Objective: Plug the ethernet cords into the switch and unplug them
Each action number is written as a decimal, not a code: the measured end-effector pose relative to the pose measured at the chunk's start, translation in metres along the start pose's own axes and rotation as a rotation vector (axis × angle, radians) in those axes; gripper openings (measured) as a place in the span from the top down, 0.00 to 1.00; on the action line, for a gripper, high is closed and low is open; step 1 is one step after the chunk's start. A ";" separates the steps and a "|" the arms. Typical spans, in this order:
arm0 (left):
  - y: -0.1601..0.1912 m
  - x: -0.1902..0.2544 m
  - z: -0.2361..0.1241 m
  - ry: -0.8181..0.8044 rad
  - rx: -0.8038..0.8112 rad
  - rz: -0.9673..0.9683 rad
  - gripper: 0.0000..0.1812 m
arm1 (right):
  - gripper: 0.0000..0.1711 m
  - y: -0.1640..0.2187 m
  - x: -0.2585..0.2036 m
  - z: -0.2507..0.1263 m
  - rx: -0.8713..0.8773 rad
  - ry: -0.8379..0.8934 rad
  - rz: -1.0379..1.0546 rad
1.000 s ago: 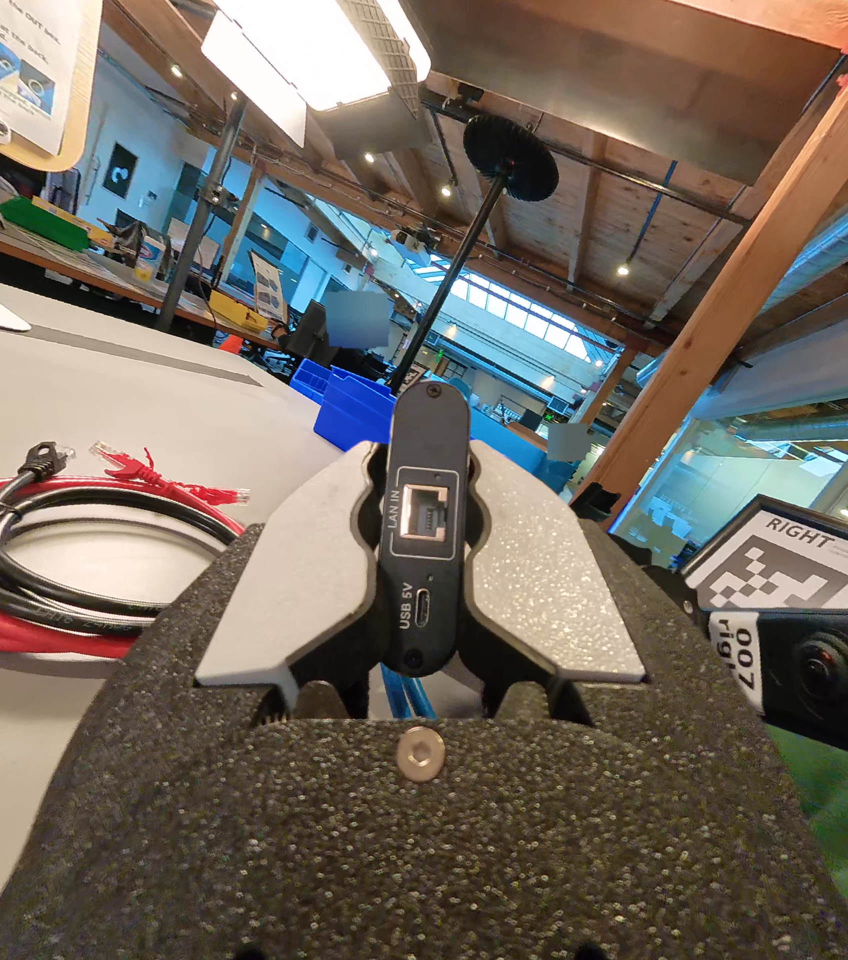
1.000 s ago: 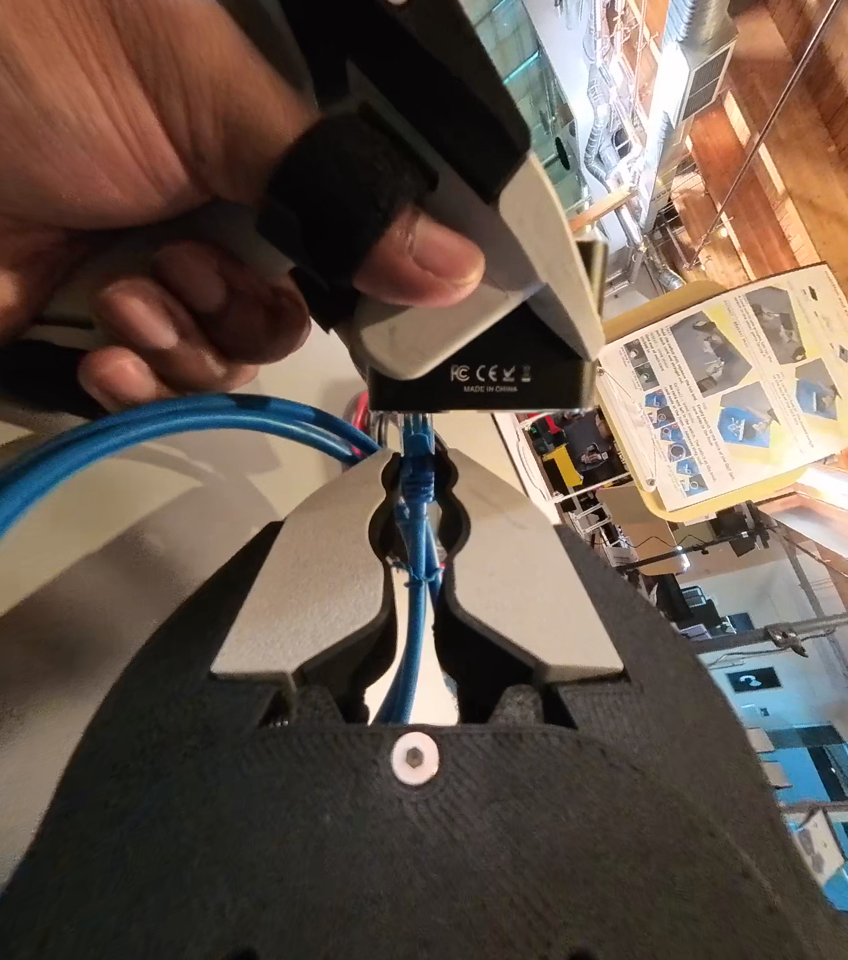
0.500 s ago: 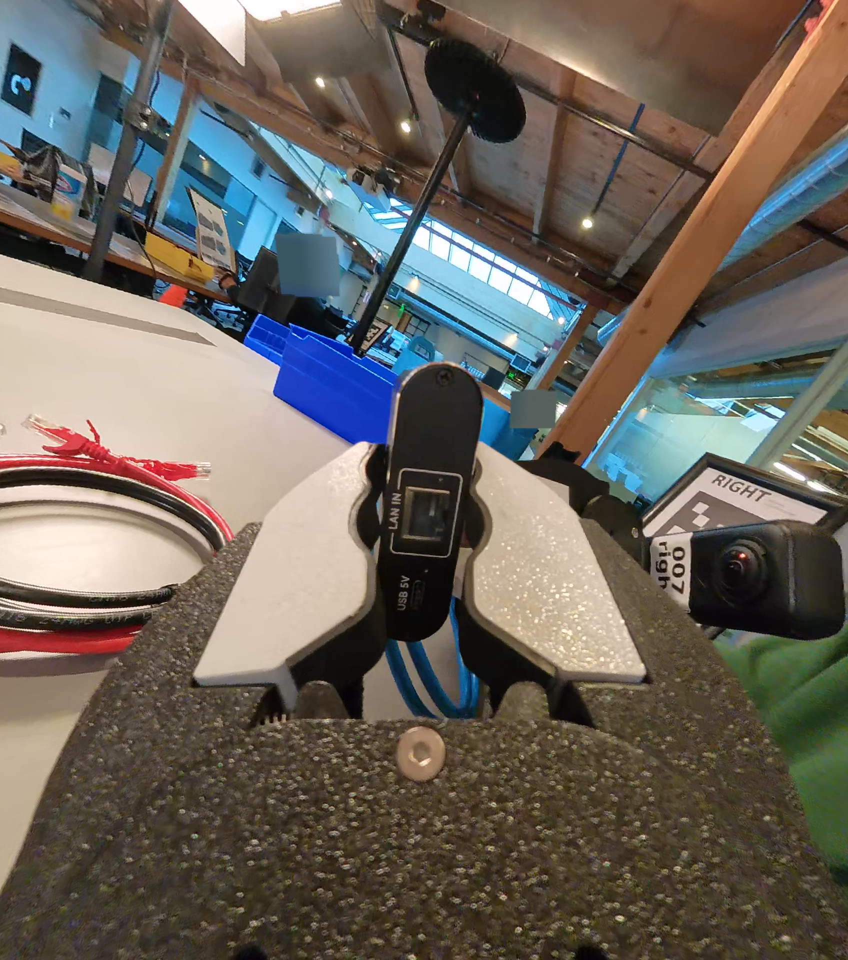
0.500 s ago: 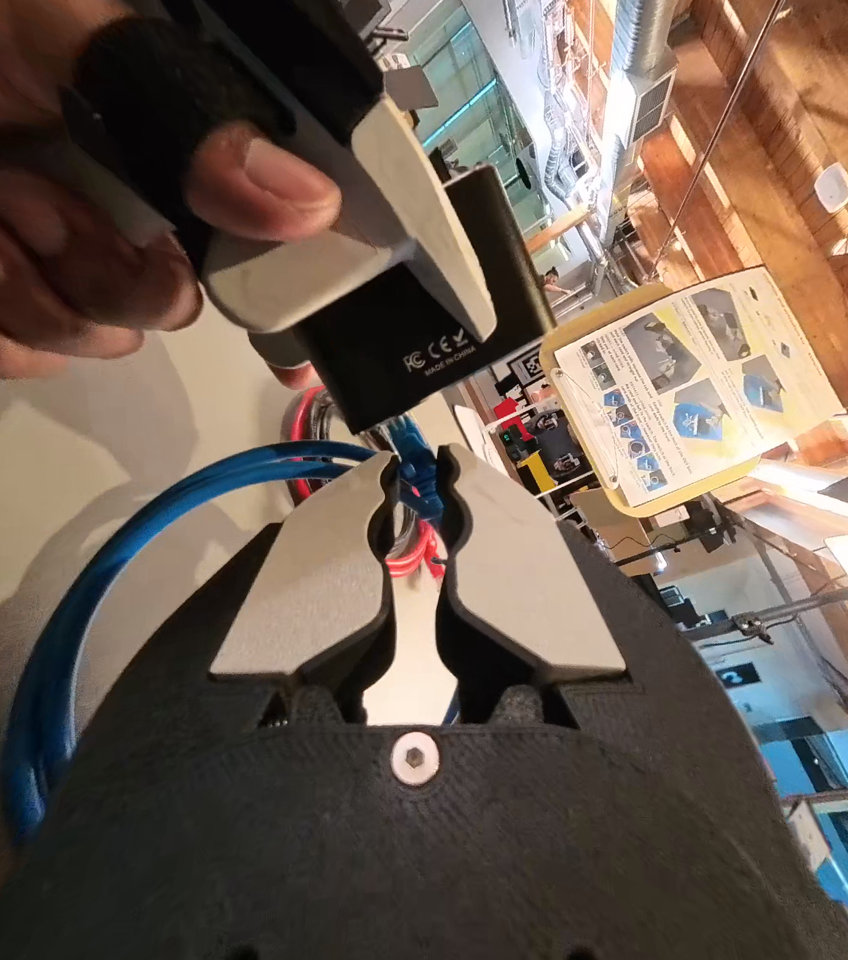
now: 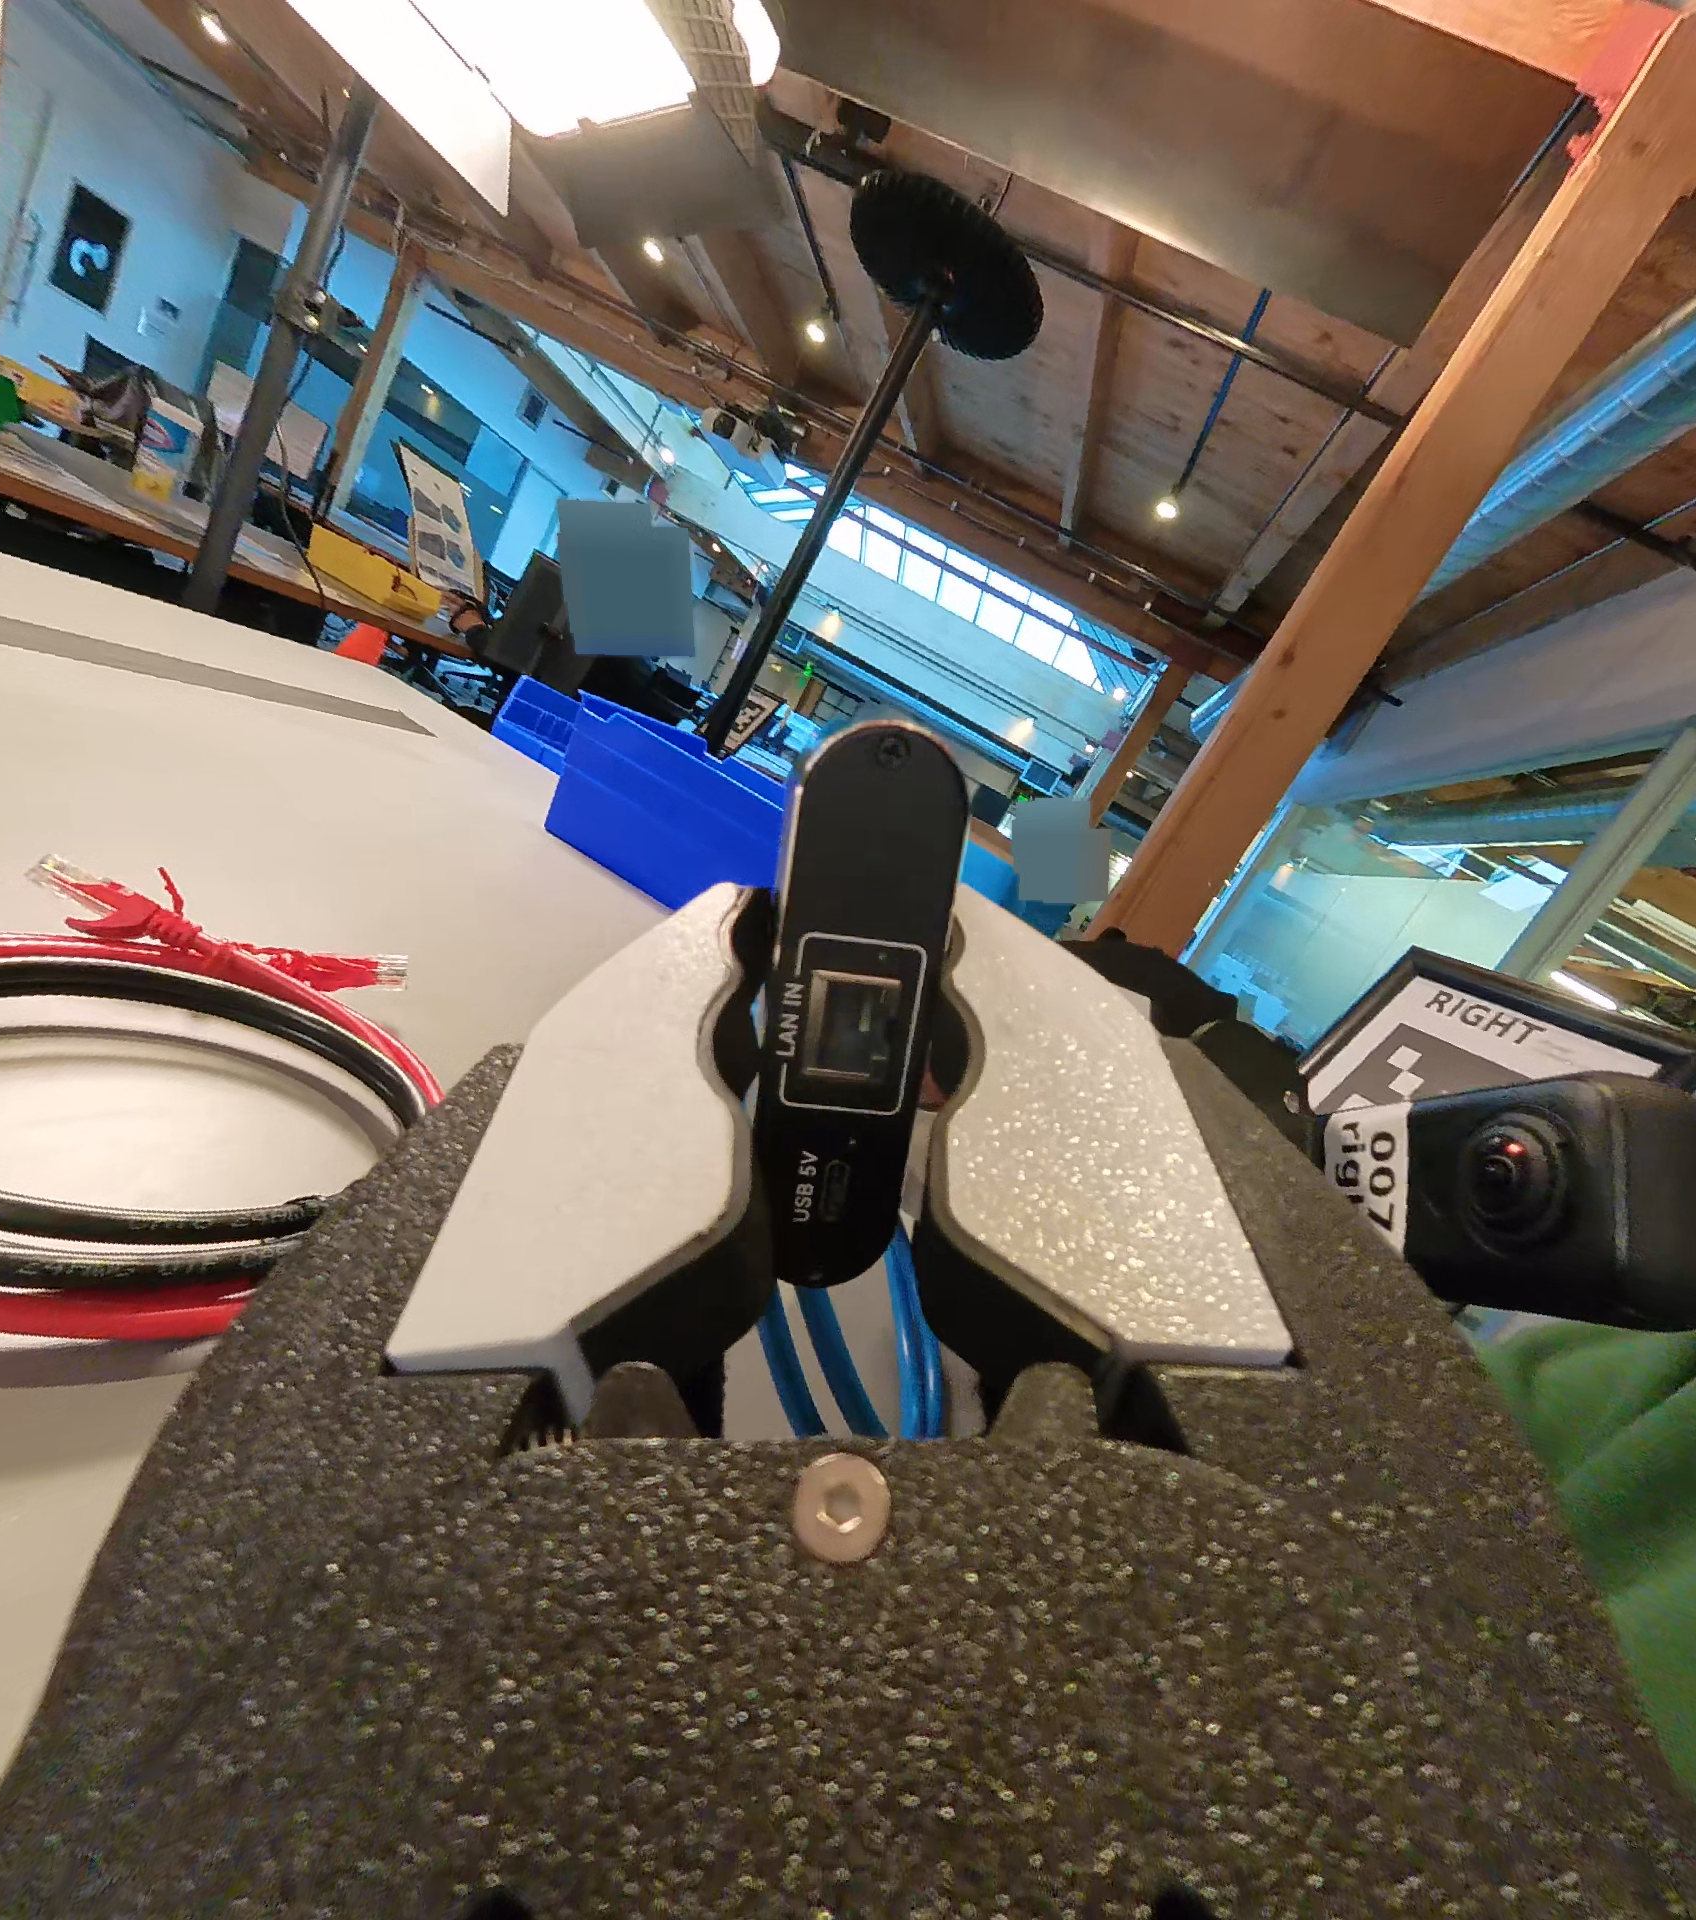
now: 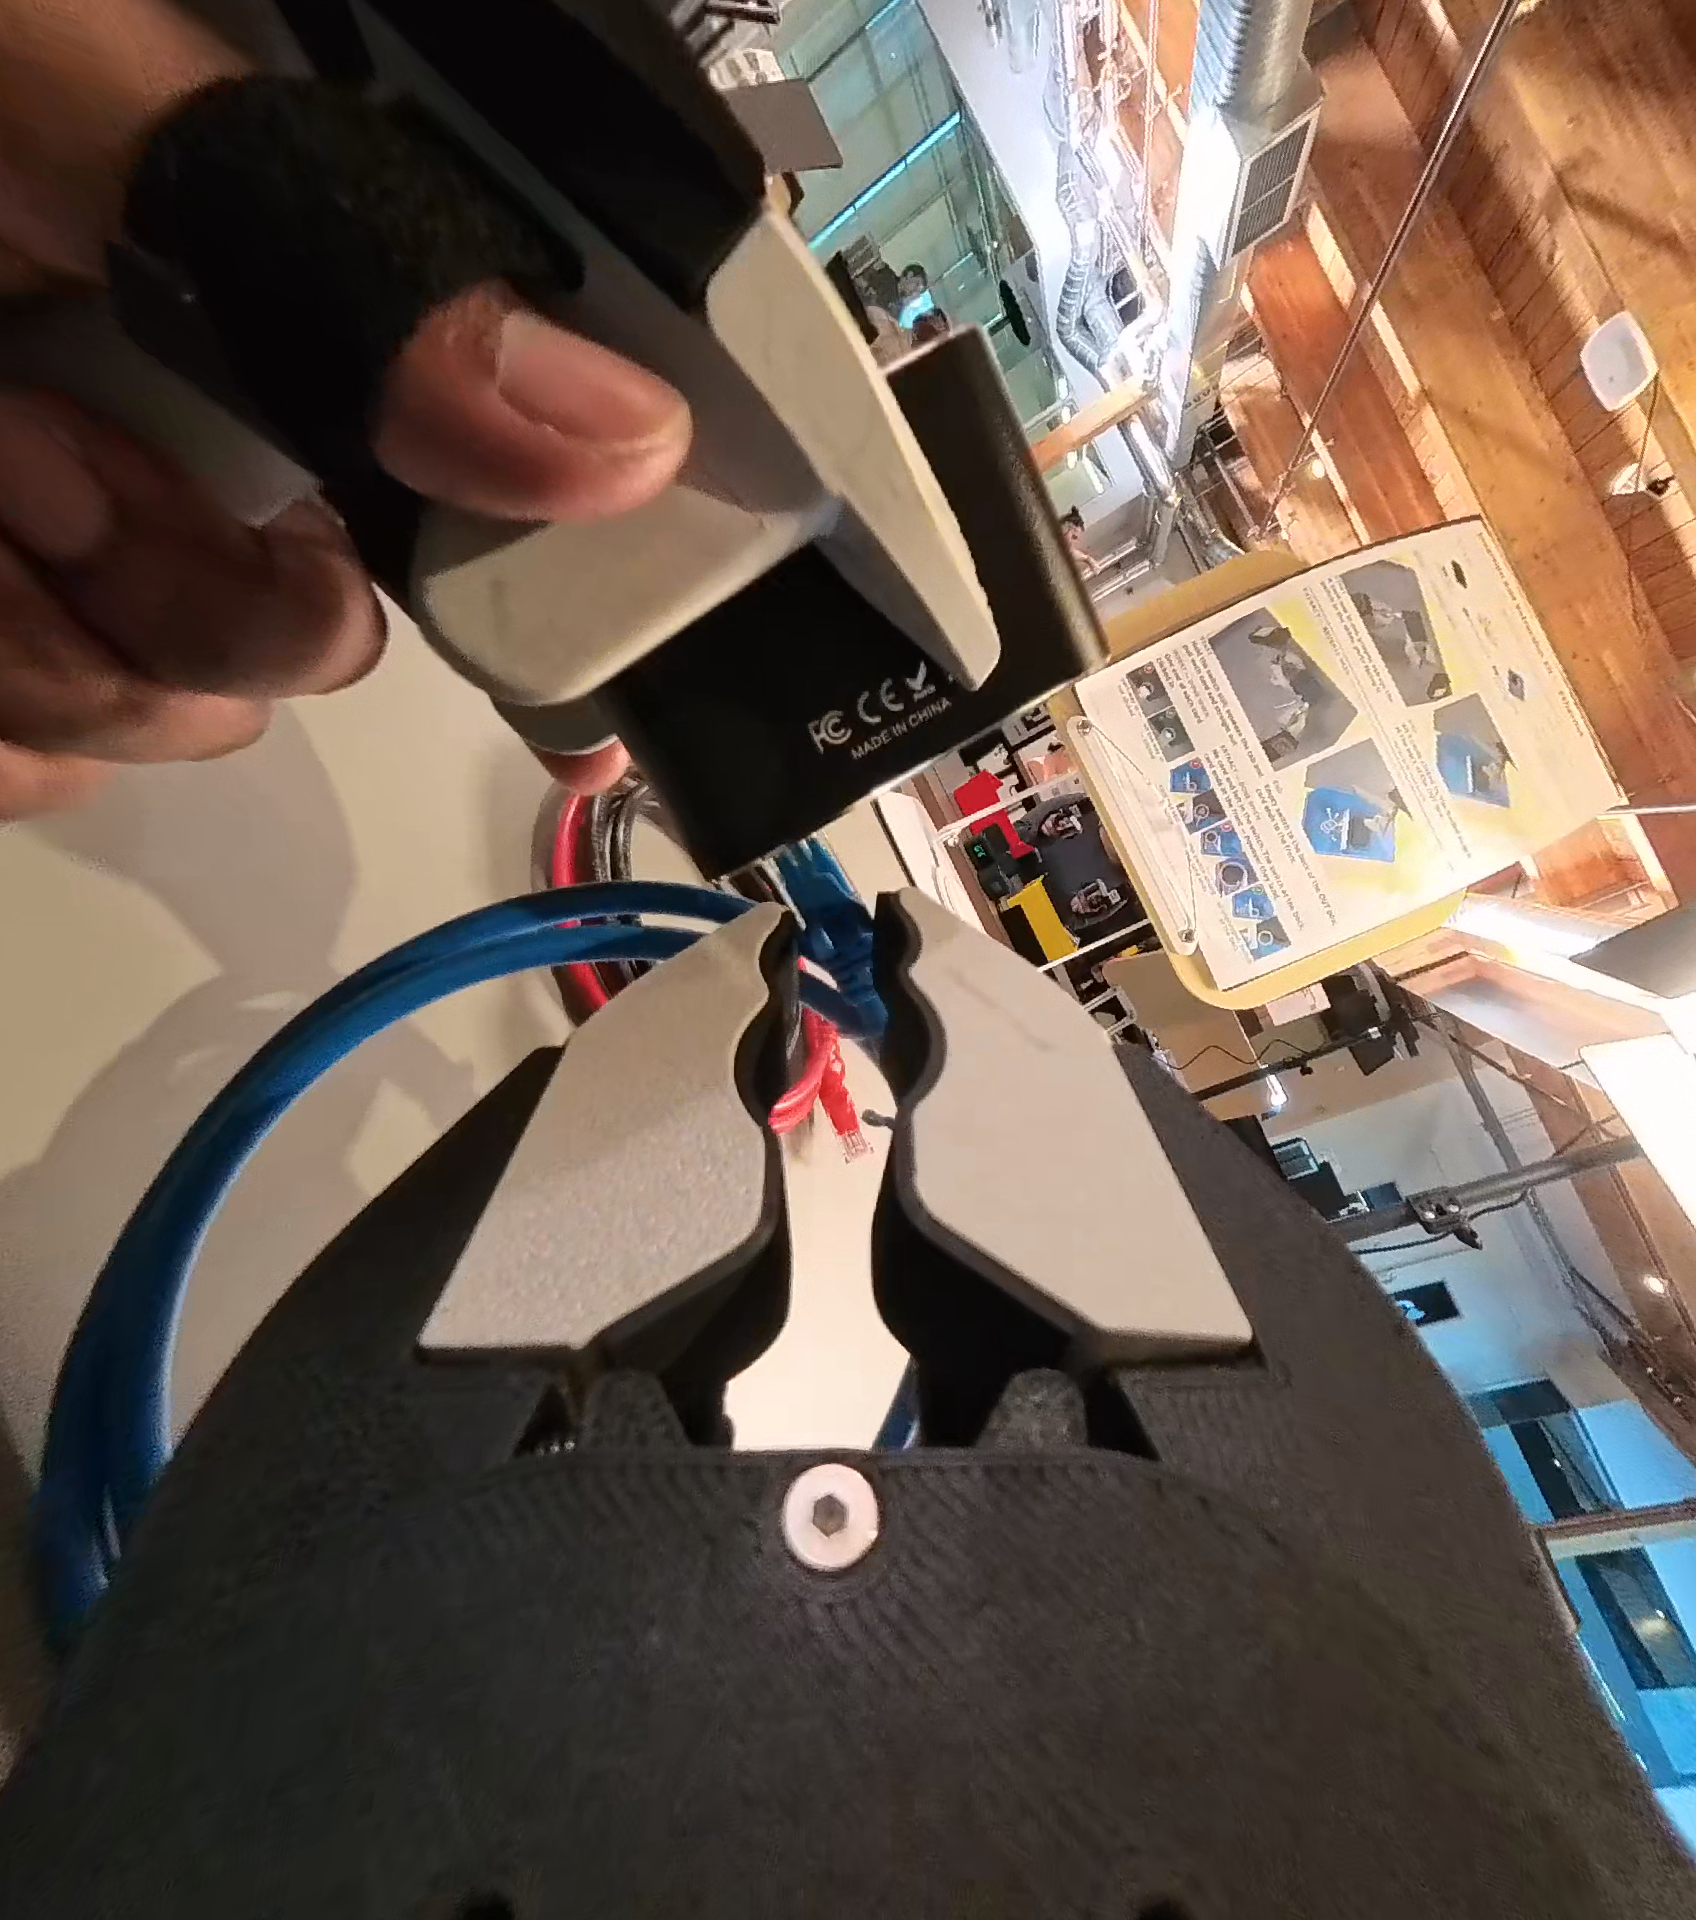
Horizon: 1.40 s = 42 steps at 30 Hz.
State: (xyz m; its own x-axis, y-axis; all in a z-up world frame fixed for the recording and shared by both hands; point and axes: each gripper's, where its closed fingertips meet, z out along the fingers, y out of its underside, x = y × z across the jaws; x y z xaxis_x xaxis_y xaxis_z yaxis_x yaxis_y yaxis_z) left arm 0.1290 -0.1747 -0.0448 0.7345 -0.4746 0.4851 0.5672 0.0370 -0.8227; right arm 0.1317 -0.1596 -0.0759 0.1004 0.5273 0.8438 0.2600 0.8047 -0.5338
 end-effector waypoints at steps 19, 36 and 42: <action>0.001 -0.001 0.000 -0.008 -0.001 -0.018 0.84 | 0.92 -0.010 0.001 -0.003 0.017 0.010 0.003; 0.005 -0.004 0.004 -0.034 -0.021 -0.021 0.85 | 0.91 -0.002 -0.003 -0.002 0.021 -0.027 -0.120; 0.005 -0.002 0.005 -0.019 -0.022 -0.019 0.84 | 0.87 0.000 -0.001 -0.008 -0.007 -0.082 -0.142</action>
State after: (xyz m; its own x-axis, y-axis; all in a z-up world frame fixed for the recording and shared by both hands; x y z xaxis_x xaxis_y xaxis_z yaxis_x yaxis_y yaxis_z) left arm 0.1323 -0.1696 -0.0487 0.7305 -0.4586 0.5059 0.5728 0.0082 -0.8196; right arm 0.1397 -0.1619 -0.0762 -0.0171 0.4289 0.9032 0.2731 0.8710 -0.4084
